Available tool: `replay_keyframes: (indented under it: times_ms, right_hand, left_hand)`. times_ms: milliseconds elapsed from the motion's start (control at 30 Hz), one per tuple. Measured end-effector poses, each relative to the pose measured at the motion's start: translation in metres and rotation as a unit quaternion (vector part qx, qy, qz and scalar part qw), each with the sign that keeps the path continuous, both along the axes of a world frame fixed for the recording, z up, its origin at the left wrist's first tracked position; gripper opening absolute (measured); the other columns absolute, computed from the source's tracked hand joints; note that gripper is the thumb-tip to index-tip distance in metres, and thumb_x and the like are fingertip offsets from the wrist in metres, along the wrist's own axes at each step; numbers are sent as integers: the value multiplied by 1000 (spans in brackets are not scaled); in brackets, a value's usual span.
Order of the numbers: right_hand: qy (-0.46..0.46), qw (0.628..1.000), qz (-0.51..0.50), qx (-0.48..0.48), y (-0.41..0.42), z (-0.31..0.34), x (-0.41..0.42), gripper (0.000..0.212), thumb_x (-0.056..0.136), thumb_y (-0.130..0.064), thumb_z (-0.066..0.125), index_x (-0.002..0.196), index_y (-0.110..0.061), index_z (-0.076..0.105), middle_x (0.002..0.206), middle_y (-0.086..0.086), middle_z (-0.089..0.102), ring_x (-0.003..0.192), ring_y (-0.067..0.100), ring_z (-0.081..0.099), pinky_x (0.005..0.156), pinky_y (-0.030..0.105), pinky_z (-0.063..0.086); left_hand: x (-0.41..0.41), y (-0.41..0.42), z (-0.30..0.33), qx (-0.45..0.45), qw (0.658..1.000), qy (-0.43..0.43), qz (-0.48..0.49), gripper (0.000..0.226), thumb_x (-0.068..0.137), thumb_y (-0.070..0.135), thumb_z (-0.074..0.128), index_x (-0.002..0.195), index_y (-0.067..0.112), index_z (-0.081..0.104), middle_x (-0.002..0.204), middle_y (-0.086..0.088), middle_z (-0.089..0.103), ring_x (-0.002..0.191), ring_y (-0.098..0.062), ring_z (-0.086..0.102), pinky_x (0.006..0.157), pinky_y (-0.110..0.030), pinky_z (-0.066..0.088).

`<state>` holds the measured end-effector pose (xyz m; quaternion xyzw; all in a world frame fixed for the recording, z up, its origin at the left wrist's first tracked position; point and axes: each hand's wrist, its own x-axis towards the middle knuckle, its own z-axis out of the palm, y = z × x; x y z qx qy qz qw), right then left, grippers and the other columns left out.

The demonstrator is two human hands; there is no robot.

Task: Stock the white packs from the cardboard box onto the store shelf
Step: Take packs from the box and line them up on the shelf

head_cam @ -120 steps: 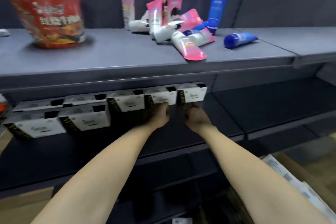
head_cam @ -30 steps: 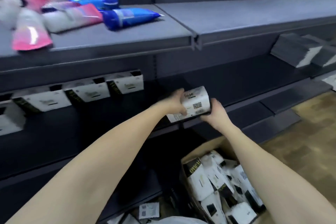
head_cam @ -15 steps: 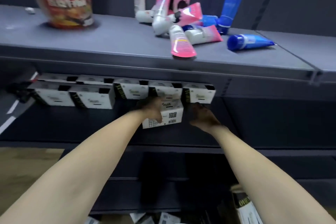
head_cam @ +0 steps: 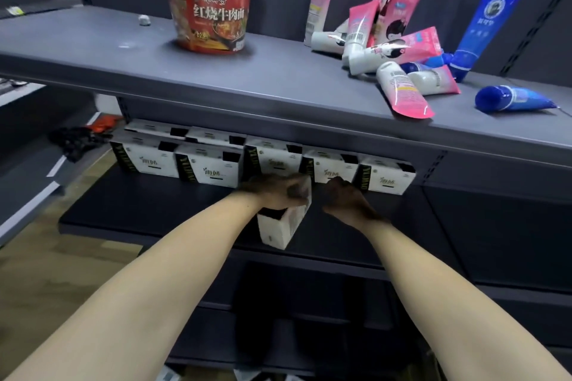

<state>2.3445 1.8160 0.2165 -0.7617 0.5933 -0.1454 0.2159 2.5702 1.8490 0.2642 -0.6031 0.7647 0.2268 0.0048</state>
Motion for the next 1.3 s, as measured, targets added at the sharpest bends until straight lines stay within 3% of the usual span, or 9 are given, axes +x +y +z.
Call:
replay_keyframes:
  times_ms: [100, 200, 300, 467, 600, 833, 967, 1133, 1300]
  right_hand:
    - [-5, 1000, -23, -8, -1, 3, -6, 40, 80, -18, 71, 115, -19, 51, 107, 1, 59, 97, 21, 60, 71, 31, 49]
    - [-8, 999, -51, -3, -1, 5, -12, 40, 80, -16, 71, 114, -17, 50, 101, 2, 61, 89, 18, 63, 67, 33, 53]
    - [-23, 997, -71, 15, -1, 3, -17, 47, 78, -16, 72, 119, -17, 49, 104, 1, 61, 93, 20, 64, 74, 37, 56]
    - [-23, 996, -88, 17, 5, -2, -17, 48, 80, -18, 75, 121, -17, 50, 109, -2, 58, 100, 18, 60, 78, 33, 53]
    - [-22, 997, -73, 33, 6, -1, -11, 51, 76, -16, 77, 118, -21, 48, 106, 3, 60, 101, 22, 62, 77, 33, 52]
    - [0, 998, -62, 12, 5, 8, 0, 17, 90, -2, 51, 103, -12, 58, 100, 7, 62, 90, 21, 59, 69, 29, 50]
    - [-60, 996, -42, 49, 11, 16, 11, 31, 82, -7, 58, 112, -12, 59, 93, -4, 57, 85, 12, 54, 71, 23, 43]
    - [-65, 996, -21, 49, 9, 18, 31, 88, 73, -29, 85, 146, -21, 37, 128, -7, 49, 122, 14, 48, 89, 24, 40]
    - [-58, 998, -22, 12, -2, 12, 48, 85, 70, -22, 87, 143, -22, 43, 133, 3, 52, 120, 20, 51, 87, 25, 41]
  left_hand:
    - [-3, 1, 4, 7, 999, 30, -32, 42, 103, 46, 29, 131, 76, 23, 151, 13, 37, 105, -20, 58, 62, -26, 55]
    - [-5, -7, 10, 8, 995, 58, -80, 49, 105, 33, 27, 127, 75, 36, 143, 23, 45, 115, -10, 54, 89, -22, 51]
    - [-1, -18, 12, -98, 974, -44, -201, 35, 102, 42, 39, 131, 58, 50, 126, 24, 57, 93, -2, 57, 69, -13, 47]
    - [-1, -23, 16, -111, 949, -175, -238, 72, 94, 0, 54, 147, 46, 36, 166, 2, 5, 151, -28, 12, 122, -41, 18]
    - [-4, -36, 20, -144, 925, -207, -283, 71, 75, 15, 80, 138, 28, 50, 152, 0, 37, 142, -27, 30, 114, -42, 29]
    - [16, -58, 1, -28, 991, -73, -110, 79, 64, 56, 83, 127, 19, 52, 122, 0, 59, 102, -19, 59, 88, -38, 54]
    - [21, -52, -10, -110, 989, -66, -71, 61, 79, 55, 73, 122, 18, 53, 118, 0, 61, 105, -22, 59, 79, -30, 45]
    - [24, -52, -12, -110, 991, -33, -72, 57, 76, 53, 78, 111, 16, 52, 115, -2, 62, 98, -20, 58, 81, -34, 48]
    - [25, -50, -10, -76, 994, 5, -84, 46, 76, 28, 84, 100, 17, 46, 108, -3, 54, 96, -19, 52, 73, -29, 39]
